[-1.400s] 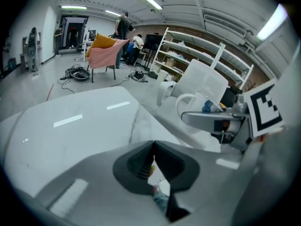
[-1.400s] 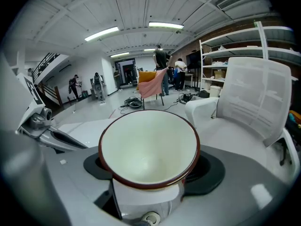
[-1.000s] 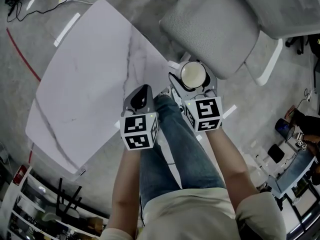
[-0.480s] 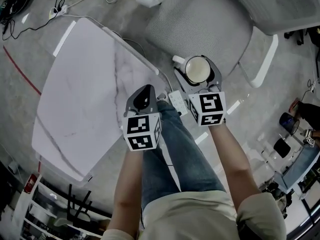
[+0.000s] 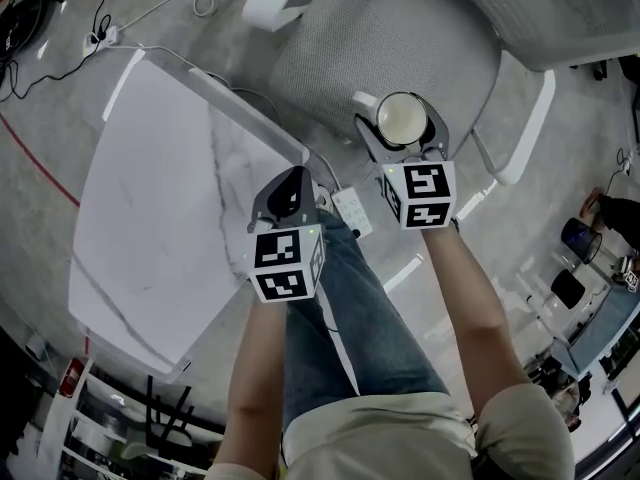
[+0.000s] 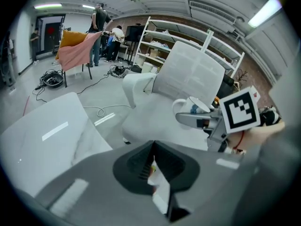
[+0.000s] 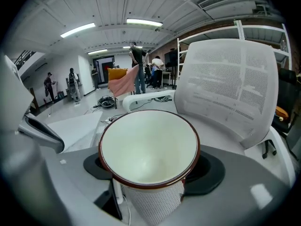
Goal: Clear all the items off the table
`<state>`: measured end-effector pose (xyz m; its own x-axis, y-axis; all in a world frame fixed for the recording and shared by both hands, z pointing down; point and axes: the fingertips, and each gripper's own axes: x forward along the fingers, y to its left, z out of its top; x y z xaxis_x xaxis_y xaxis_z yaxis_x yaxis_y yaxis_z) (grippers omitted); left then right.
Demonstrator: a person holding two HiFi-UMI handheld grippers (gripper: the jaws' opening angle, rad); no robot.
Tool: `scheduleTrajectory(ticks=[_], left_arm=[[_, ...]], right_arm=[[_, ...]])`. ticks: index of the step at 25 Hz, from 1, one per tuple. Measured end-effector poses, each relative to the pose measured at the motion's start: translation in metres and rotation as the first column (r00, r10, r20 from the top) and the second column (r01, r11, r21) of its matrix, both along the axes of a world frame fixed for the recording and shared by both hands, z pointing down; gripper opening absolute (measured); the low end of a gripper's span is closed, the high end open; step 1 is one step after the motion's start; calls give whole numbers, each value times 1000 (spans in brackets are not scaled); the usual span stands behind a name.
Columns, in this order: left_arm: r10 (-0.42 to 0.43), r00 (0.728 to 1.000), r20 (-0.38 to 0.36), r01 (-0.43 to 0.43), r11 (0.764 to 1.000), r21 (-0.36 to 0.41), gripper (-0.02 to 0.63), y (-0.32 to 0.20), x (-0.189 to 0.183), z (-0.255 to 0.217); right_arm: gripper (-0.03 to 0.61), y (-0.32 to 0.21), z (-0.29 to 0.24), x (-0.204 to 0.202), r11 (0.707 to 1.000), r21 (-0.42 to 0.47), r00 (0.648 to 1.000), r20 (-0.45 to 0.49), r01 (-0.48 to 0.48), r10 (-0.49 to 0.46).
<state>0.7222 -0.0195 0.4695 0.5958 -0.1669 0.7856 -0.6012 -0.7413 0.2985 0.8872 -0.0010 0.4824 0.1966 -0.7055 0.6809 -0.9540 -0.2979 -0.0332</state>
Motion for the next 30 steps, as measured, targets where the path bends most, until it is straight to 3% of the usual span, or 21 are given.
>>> scheduleTrajectory(ticks=[15, 30], left_arm=[[52, 999, 10, -52, 998, -25, 9, -3, 36, 25], [56, 998, 23, -55, 998, -41, 9, -14, 32, 39]], right_arm=[[402, -27, 61, 80, 995, -34, 996, 10, -91, 92], [402, -44, 92, 107, 990, -45, 991, -8, -137, 137]])
